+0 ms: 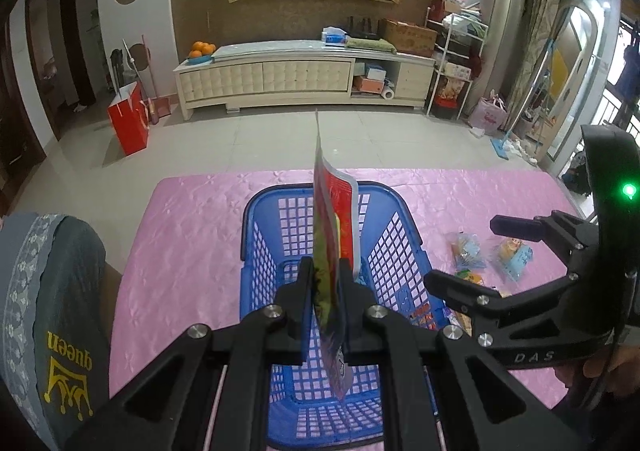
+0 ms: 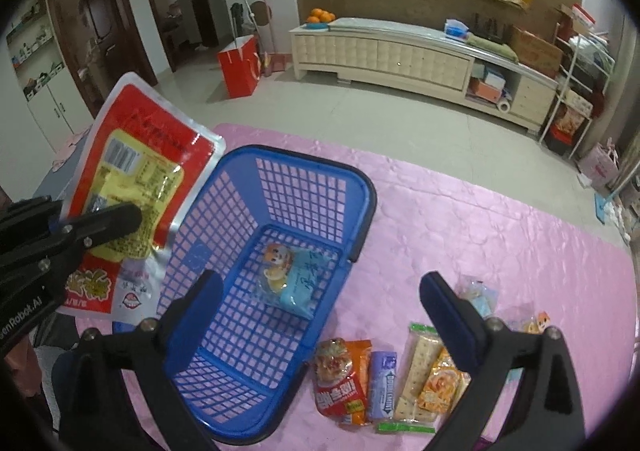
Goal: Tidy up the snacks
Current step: 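Lower the red packet into the basket and open the left gripper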
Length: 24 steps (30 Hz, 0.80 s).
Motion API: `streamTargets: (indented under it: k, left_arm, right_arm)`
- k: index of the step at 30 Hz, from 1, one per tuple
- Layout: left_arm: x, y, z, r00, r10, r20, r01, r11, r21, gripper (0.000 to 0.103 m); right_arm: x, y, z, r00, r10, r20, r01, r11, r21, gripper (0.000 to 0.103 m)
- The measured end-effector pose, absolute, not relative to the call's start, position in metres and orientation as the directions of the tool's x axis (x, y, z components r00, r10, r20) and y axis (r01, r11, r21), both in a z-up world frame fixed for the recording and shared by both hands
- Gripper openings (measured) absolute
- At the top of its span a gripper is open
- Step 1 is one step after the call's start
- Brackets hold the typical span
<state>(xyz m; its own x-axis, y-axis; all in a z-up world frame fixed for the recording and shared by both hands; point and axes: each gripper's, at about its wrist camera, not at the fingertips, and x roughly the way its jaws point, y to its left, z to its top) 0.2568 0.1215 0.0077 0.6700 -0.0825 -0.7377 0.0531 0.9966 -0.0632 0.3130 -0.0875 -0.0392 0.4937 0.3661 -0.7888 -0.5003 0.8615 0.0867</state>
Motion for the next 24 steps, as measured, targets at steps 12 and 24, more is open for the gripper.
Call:
streamTargets:
  k: [12, 24]
  left_arm:
    - [0.317, 0.121, -0.020, 0.647, -0.029, -0.762, 0.041, 0.999, -0.003, 0.034]
    - [0.308, 0.108, -0.012, 0.664, -0.005, -0.747, 0.062, 0.997, 0.049, 0.068]
  right_arm:
    - [0.341, -0.090, -0.055, 0.488, 0.355, -0.797, -0.477, 0.874, 0.097, 0.100]
    - [0.341, -0.109, -0.044, 0.507, 0.367, -0.780, -0.457, 0.882, 0.117, 0.100]
